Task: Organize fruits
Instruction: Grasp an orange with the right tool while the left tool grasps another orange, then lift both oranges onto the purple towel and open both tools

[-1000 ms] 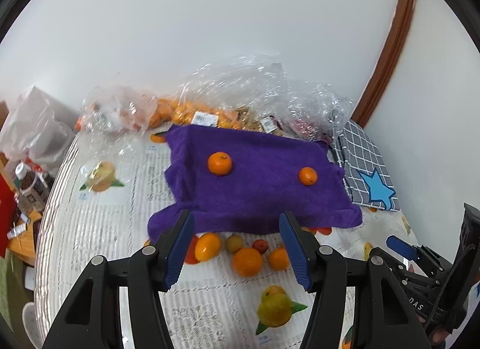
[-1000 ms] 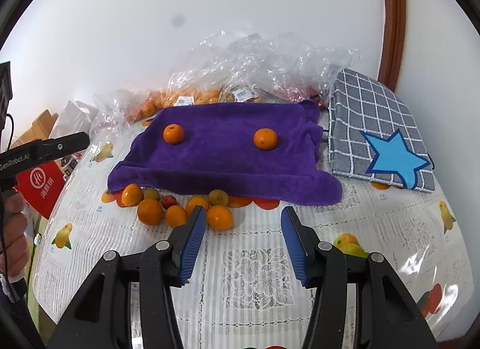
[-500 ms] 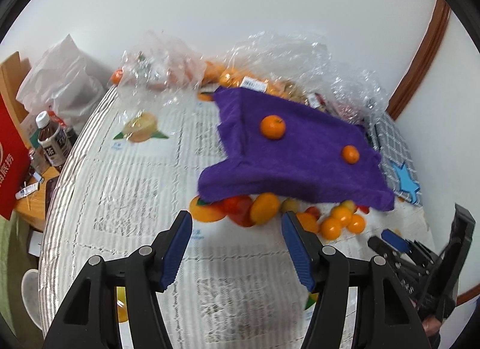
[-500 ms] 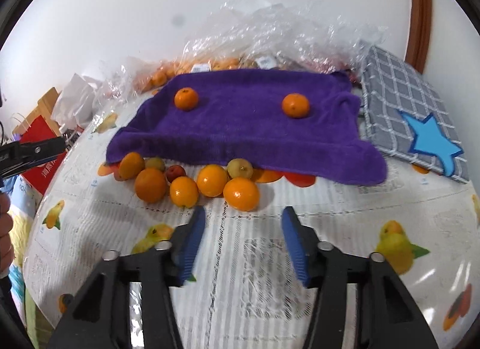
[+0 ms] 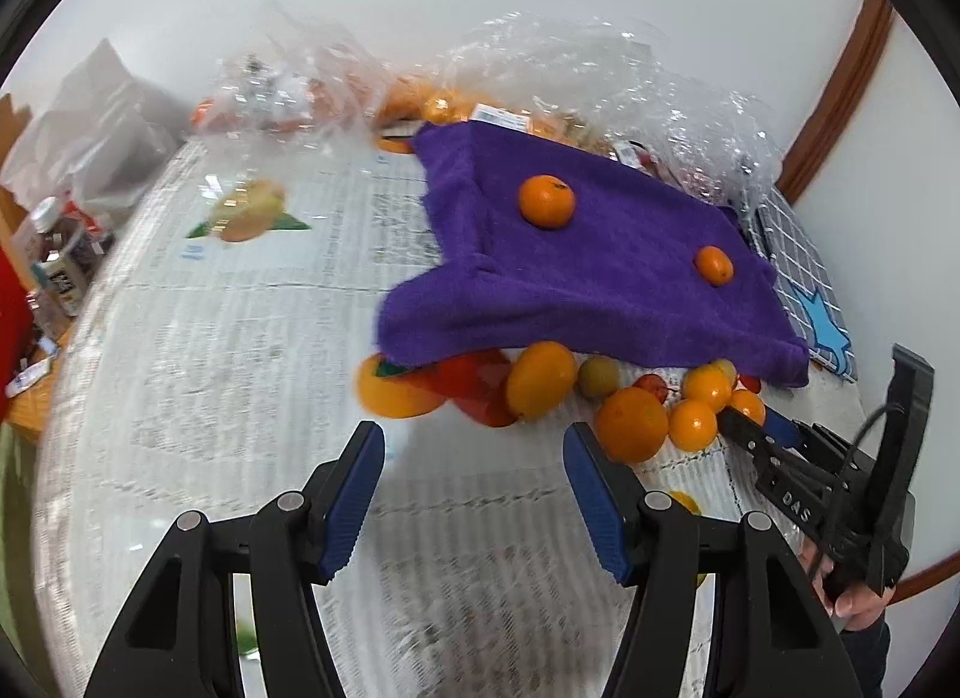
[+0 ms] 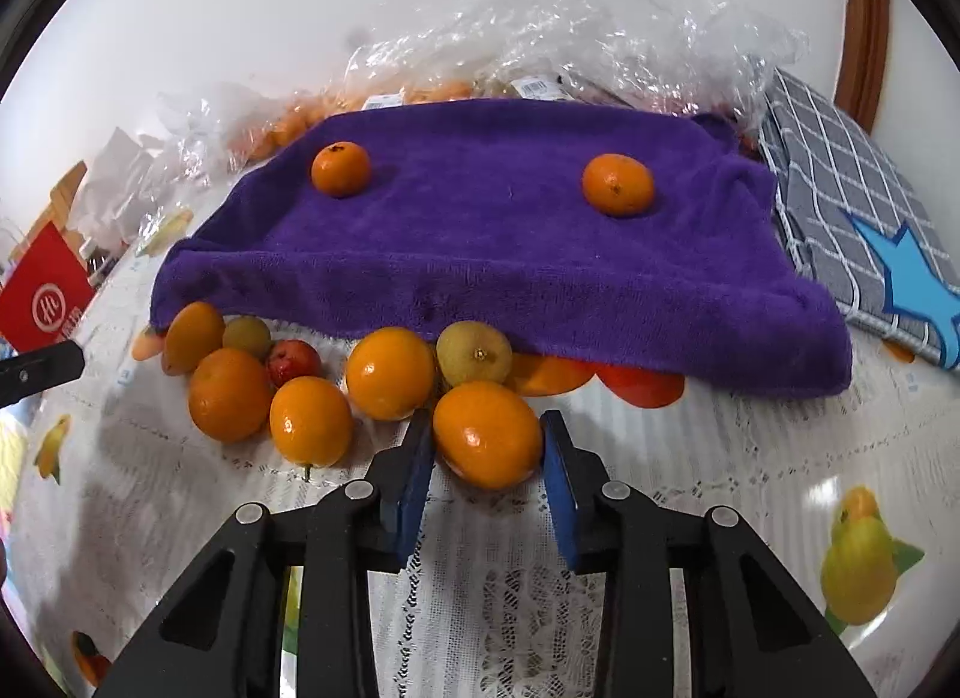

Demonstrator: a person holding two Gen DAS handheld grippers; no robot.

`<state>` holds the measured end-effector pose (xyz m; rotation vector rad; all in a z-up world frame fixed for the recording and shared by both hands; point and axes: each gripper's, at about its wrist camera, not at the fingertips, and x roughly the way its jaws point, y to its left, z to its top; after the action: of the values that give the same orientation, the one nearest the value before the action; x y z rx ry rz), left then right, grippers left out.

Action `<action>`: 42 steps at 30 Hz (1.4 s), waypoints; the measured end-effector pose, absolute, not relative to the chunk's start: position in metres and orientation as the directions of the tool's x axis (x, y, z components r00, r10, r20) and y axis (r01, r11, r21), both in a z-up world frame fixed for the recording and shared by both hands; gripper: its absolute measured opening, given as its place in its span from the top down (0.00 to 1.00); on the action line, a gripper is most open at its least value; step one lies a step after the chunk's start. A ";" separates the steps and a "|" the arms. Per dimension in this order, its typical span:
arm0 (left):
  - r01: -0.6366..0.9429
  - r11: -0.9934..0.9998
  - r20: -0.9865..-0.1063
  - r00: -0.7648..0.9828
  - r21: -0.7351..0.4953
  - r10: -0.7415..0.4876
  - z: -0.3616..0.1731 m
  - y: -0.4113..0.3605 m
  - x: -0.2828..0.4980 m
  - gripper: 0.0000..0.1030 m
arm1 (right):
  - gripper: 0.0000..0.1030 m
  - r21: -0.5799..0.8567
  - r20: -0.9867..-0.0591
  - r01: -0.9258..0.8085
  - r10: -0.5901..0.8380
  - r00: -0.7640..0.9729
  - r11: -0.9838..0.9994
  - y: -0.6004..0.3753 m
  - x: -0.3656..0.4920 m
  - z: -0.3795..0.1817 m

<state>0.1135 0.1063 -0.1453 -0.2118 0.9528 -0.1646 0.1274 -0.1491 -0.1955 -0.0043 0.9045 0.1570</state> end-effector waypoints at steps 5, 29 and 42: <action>0.094 0.968 -0.772 0.587 -0.235 -0.244 -0.161 0.083 0.127 0.42 | 0.66 -0.010 -0.751 -0.154 0.094 0.654 0.988 -0.157 0.104 -0.188; 0.180 0.950 -0.682 0.663 -0.255 -0.309 -0.170 0.070 0.135 0.69 | 0.66 0.021 -0.762 -0.050 0.049 0.646 0.999 -0.193 0.089 -0.195; 0.177 0.945 -0.621 0.718 -0.275 -0.315 -0.158 0.077 0.128 0.69 | 0.66 0.131 -0.715 -0.068 0.142 0.685 0.989 -0.204 0.083 -0.186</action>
<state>0.1276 0.0766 -0.1584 -0.2023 0.7215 -0.2744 0.0827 -0.2039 -0.1864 0.0972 0.8083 0.1176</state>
